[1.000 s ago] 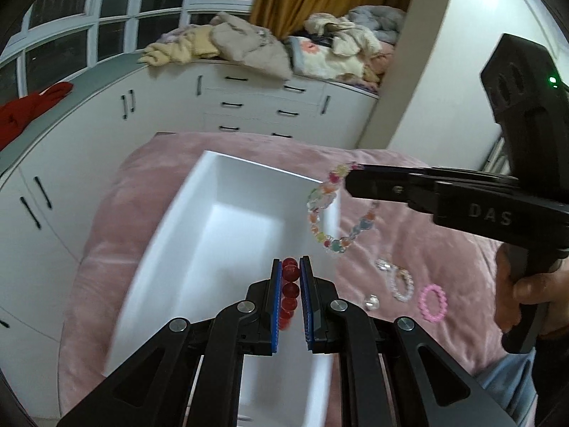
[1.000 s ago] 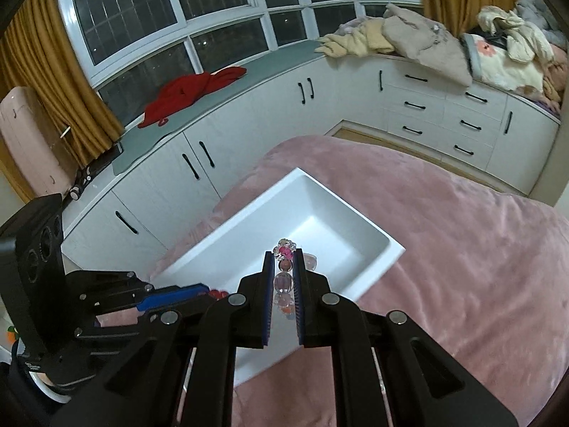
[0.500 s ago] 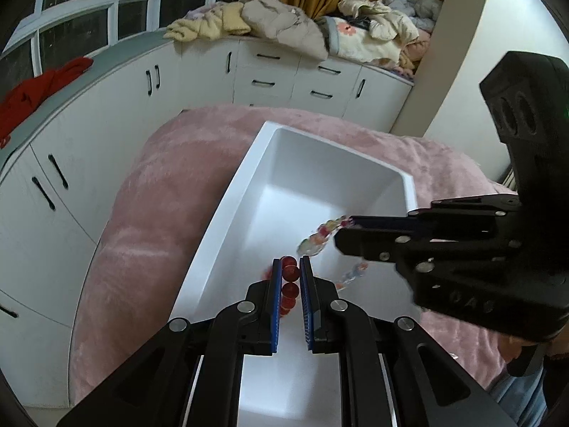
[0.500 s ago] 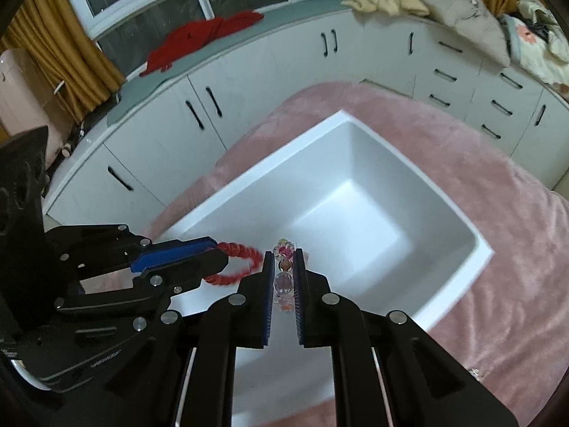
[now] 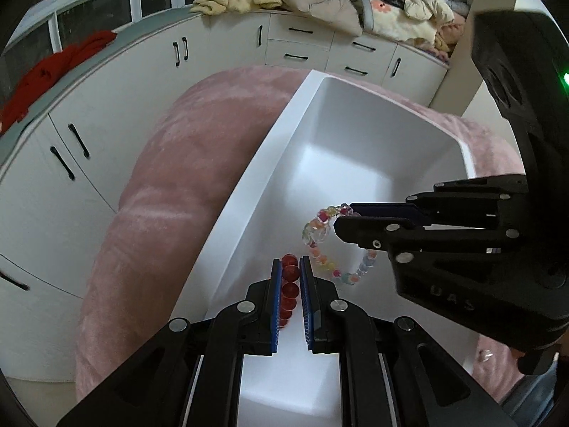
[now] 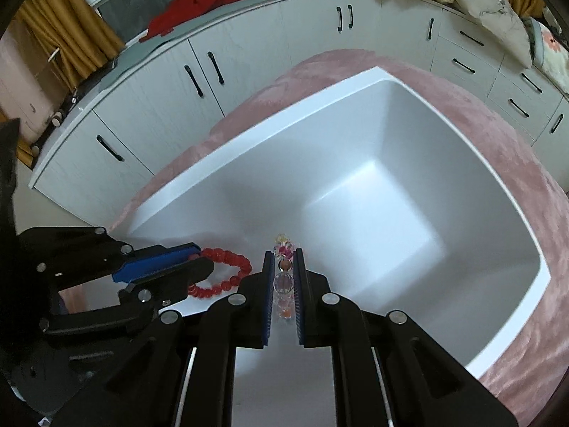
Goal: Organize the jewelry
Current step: 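Open both tools to drop the bracelets into the bin, then withdraw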
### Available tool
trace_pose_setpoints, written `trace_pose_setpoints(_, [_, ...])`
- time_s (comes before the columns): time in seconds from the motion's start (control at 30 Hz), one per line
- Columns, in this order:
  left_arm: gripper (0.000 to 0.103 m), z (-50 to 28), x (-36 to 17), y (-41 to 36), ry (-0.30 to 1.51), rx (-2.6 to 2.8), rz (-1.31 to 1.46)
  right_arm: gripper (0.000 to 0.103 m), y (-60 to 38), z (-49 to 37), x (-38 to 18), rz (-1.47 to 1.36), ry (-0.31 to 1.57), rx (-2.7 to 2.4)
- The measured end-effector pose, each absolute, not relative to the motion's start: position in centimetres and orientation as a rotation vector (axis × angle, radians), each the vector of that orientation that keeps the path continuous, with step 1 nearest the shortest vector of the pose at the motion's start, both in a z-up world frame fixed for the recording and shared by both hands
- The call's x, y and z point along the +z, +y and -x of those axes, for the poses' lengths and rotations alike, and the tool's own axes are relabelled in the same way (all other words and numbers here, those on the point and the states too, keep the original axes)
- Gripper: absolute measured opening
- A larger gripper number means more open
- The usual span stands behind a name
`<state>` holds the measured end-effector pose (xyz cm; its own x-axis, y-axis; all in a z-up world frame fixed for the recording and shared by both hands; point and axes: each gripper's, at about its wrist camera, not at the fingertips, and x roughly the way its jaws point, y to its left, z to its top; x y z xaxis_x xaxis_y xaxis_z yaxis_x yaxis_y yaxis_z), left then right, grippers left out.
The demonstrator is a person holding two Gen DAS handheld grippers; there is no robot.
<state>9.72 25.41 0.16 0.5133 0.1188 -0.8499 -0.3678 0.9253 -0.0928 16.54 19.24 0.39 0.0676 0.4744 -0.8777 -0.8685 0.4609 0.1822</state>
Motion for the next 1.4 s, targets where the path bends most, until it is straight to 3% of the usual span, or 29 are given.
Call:
trace_pose_setpoints(0.13, [0.016, -10.1, 0.1, 25.1, 1.007, 0.32, 0.251, 0.012, 19.6, -16.8, -0.7, 0.462, 1.104, 1.051])
trace_pose_setpoints(0.23, [0.025, -10.0, 0.1, 24.8, 1.011, 0.339, 0.228, 0.013, 19.5, -16.9, -0.9, 0.465, 1.095, 1.046])
trace_pose_setpoints(0.47, [0.038, -9.8, 1.0, 23.9, 0.994, 0.364, 0.193, 0.035, 17.6, -16.9, 0.6, 0.45, 1.053, 1.05])
trace_pose_setpoints(0.53, [0.045, -9.4, 1.8, 23.2, 0.971, 0.372, 0.166, 0.037, 16.5, -16.8, 1.9, 0.431, 1.019, 1.063])
trace_pose_setpoints(0.63, [0.06, -8.9, 3.6, 21.9, 0.922, 0.371, 0.134, 0.053, 14.1, -16.7, 4.6, 0.38, 0.952, 1.086])
trace_pose_setpoints(0.7, [0.077, -8.6, 4.8, 21.1, 0.893, 0.375, 0.114, 0.065, 11.9, -16.6, 6.7, 0.336, 0.896, 1.091])
trace_pose_setpoints(0.8, [0.084, -8.5, 6.9, 19.3, 0.847, 0.365, 0.092, 0.075, 9.0, -16.5, 8.8, 0.303, 0.842, 1.086])
trace_pose_setpoints(1.1, [0.094, -8.7, 10.3, 13.7, 0.767, 0.286, 0.08, 0.087, -0.9, -17.6, 12.6, 0.207, 0.779, 0.994])
trace_pose_setpoints(1.27, [0.096, -9.2, 10.4, 10.2, 0.755, 0.213, 0.067, 0.097, -6.7, -17.1, 12.6, 0.2, 0.725, 0.891])
trace_pose_setpoints(1.4, [0.097, -9.7, 9.8, 7.4, 0.743, 0.144, 0.08, 0.098, -11.0, -16.1, 11.6, 0.234, 0.682, 0.803])
